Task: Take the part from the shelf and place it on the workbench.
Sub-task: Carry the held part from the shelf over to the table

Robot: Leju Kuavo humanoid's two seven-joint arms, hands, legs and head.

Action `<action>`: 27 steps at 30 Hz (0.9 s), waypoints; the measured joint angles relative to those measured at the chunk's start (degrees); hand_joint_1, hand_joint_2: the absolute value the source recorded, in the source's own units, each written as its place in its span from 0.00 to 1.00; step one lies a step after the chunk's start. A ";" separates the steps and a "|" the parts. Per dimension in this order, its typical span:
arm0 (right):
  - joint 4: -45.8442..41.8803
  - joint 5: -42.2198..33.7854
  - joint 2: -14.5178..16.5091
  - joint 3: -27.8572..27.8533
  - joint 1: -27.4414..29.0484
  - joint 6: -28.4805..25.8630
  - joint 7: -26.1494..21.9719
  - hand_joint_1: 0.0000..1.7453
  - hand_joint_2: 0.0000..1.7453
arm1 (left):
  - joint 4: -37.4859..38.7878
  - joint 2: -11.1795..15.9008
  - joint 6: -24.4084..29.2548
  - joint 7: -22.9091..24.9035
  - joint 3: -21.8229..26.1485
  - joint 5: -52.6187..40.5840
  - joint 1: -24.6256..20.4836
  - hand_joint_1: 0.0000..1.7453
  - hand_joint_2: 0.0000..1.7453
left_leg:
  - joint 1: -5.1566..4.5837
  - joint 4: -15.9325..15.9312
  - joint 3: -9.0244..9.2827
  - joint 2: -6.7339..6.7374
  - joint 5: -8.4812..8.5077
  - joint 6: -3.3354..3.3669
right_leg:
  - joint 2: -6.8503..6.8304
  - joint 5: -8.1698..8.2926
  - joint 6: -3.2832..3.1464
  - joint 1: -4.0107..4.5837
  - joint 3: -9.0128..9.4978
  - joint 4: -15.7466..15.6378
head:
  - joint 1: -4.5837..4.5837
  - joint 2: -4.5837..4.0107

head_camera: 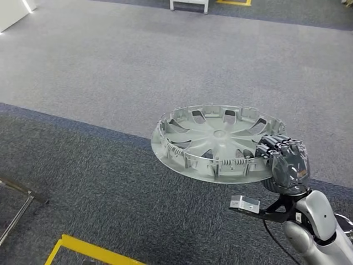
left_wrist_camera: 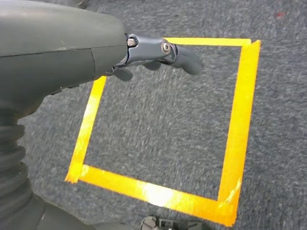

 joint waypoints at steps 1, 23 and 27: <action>-0.09 0.03 -0.01 -0.11 0.10 -0.01 -0.01 1.00 1.00 | 0.01 0.01 0.00 0.01 -0.01 -0.01 0.11 0.00 1.00 | 0.10 0.05 -0.23 -0.63 0.12 -0.27 | -0.45 0.08 -0.31 0.14 0.18 -0.14 | 0.01 0.00; -1.28 0.13 -0.03 -1.22 1.31 -0.03 -0.05 1.00 1.00 | 0.25 0.13 -0.14 0.01 -0.34 -0.07 -0.10 0.00 1.00 | -0.44 -1.16 0.17 6.23 0.74 1.40 | -4.68 -7.99 0.32 0.67 -4.07 12.39 | -0.12 0.00; -1.34 0.15 -0.03 -1.43 1.89 -0.04 -0.05 1.00 1.00 | 0.25 0.03 -0.15 -0.01 -0.34 -0.01 -0.04 0.00 1.00 | -0.27 -0.88 0.43 2.88 0.52 1.25 | -3.55 -2.49 0.44 0.45 -3.95 8.18 | -0.10 0.00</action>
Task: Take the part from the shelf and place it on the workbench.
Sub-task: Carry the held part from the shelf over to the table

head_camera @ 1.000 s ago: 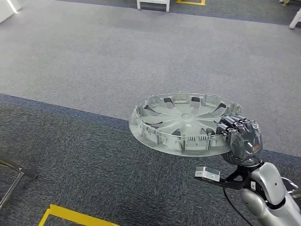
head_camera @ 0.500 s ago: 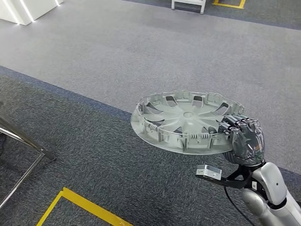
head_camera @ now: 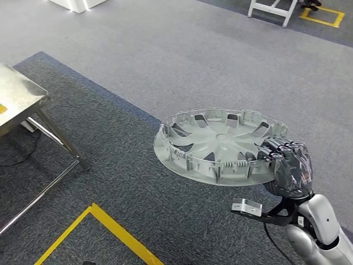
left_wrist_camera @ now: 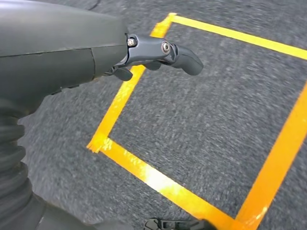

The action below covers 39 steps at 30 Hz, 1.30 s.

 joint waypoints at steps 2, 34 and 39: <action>-0.13 -0.01 -0.01 -0.31 0.12 -0.03 0.00 1.00 1.00 | 0.00 0.01 0.00 -0.05 0.00 0.09 -0.05 0.00 1.00 | -0.02 0.50 -0.21 -1.53 -0.25 -0.48 | 2.45 2.71 -0.11 -0.35 2.98 -6.66 | -0.03 0.00; -1.38 0.15 -0.32 -1.51 1.11 -0.11 0.08 1.00 1.00 | 0.01 0.03 -0.15 -0.18 -1.07 -0.43 -0.22 0.00 1.00 | 0.21 0.72 -0.27 -2.11 -0.50 -0.77 | 2.91 3.07 -0.61 -0.13 4.19 -8.73 | 0.25 0.00; -1.44 0.04 -0.34 -1.79 0.99 -0.11 0.10 1.00 1.00 | 0.02 0.15 -0.11 -0.10 -1.07 -0.28 0.03 0.00 1.00 | 0.11 3.97 -2.05 0.50 -2.50 -2.41 | 0.19 3.11 -2.07 -0.33 5.08 -9.56 | -0.07 0.00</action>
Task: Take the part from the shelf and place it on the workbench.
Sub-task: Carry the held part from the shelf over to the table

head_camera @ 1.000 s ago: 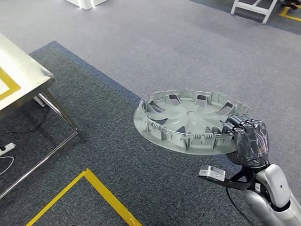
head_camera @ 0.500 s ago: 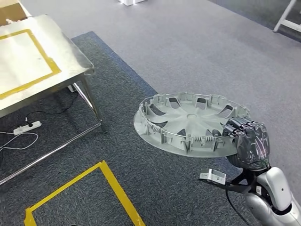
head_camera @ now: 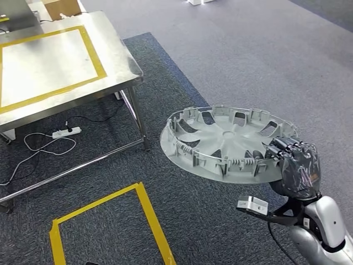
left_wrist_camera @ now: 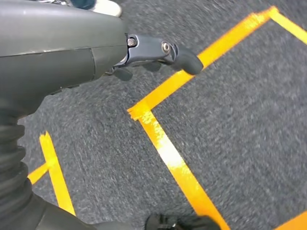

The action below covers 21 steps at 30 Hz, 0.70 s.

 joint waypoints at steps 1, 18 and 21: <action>0.01 -0.11 -0.02 -0.05 -0.14 0.11 -0.06 1.00 1.00 | 0.01 -0.04 -0.01 0.04 0.00 0.15 -0.09 0.00 1.00 | 0.06 3.34 -1.53 1.80 -1.72 -0.30 | -0.73 -0.12 -0.26 0.07 0.17 -0.03 | -0.13 0.00; 6.25 -0.99 0.64 4.49 -12.57 2.37 -0.63 1.00 1.00 | 0.01 0.54 -0.30 0.22 0.49 2.40 -0.44 0.00 1.00 | 0.24 -4.15 1.30 3.15 3.04 2.52 | -1.53 -8.45 1.96 0.49 -4.79 13.31 | 0.48 0.00; 6.88 -1.03 0.66 5.08 -12.62 2.24 -0.51 1.00 1.00 | 0.01 0.57 -0.29 0.21 0.56 2.45 -0.37 0.00 1.00 | 0.23 -4.10 1.50 0.55 2.96 2.53 | -0.92 -5.92 1.84 0.49 -6.82 14.21 | 0.50 0.00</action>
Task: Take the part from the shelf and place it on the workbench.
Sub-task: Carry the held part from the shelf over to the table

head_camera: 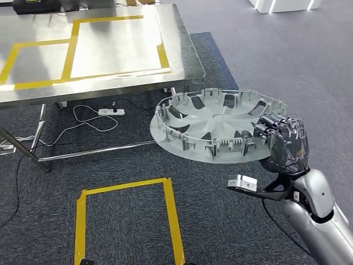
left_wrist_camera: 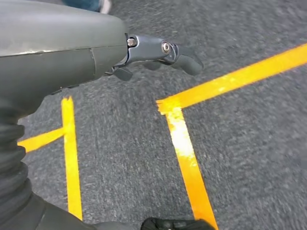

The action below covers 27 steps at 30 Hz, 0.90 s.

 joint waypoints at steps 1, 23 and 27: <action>0.16 0.00 0.01 0.17 -0.03 -0.02 0.03 1.00 1.00 | 0.00 0.01 0.01 -0.01 0.02 0.06 0.01 0.00 1.00 | 0.02 0.04 0.11 -0.87 -0.05 -0.08 | 0.55 2.65 -0.13 -0.06 1.29 -3.80 | 0.00 0.00; 2.73 -0.07 1.51 2.34 -2.04 -0.92 0.32 1.00 1.00 | 0.00 0.73 -1.58 -3.09 0.63 0.68 0.64 0.00 1.00 | 0.18 0.54 -0.68 3.87 -0.15 -1.57 | -4.04 3.46 0.00 -0.07 9.26 -14.69 | -0.70 0.00; 3.13 -0.13 1.63 2.39 -2.27 -1.25 0.34 1.00 1.00 | 0.00 0.86 -2.29 -3.81 0.64 0.71 0.36 0.00 1.00 | 0.34 0.18 -0.30 3.40 -0.32 -0.49 | -0.55 -1.89 0.42 -0.16 2.98 -3.07 | -0.27 0.00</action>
